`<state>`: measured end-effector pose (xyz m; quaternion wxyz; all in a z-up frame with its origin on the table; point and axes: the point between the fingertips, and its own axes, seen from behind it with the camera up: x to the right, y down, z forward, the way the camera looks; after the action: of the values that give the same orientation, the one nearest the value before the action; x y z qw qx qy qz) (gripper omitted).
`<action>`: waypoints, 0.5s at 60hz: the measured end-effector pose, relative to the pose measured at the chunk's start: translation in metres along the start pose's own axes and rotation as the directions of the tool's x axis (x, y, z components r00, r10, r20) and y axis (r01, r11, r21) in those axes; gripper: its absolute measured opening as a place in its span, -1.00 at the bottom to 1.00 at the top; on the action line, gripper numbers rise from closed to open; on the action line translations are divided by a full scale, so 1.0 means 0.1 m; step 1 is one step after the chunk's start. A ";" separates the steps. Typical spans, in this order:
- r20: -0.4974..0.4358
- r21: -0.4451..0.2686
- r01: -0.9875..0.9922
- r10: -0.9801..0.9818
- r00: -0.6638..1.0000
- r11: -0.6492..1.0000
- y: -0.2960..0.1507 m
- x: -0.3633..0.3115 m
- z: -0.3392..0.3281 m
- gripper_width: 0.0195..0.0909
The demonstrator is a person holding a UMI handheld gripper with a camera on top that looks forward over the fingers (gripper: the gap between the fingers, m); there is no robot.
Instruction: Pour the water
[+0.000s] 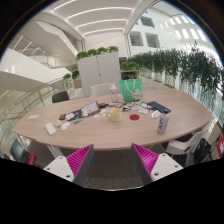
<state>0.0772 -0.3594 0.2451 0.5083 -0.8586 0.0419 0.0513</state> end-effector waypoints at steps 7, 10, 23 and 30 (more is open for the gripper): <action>-0.022 0.003 -0.010 0.010 1.000 1.000 0.02 0.09 0.03 0.77; -0.035 0.000 -0.009 0.009 0.999 1.000 0.04 0.16 0.04 0.77; -0.134 0.068 0.061 -0.051 0.990 0.996 0.03 1.12 0.64 0.76; -0.172 0.152 0.084 -0.057 0.983 0.985 -0.07 1.80 1.23 0.76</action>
<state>0.2512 -0.2518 0.1692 0.5712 -0.8177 0.0577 -0.0425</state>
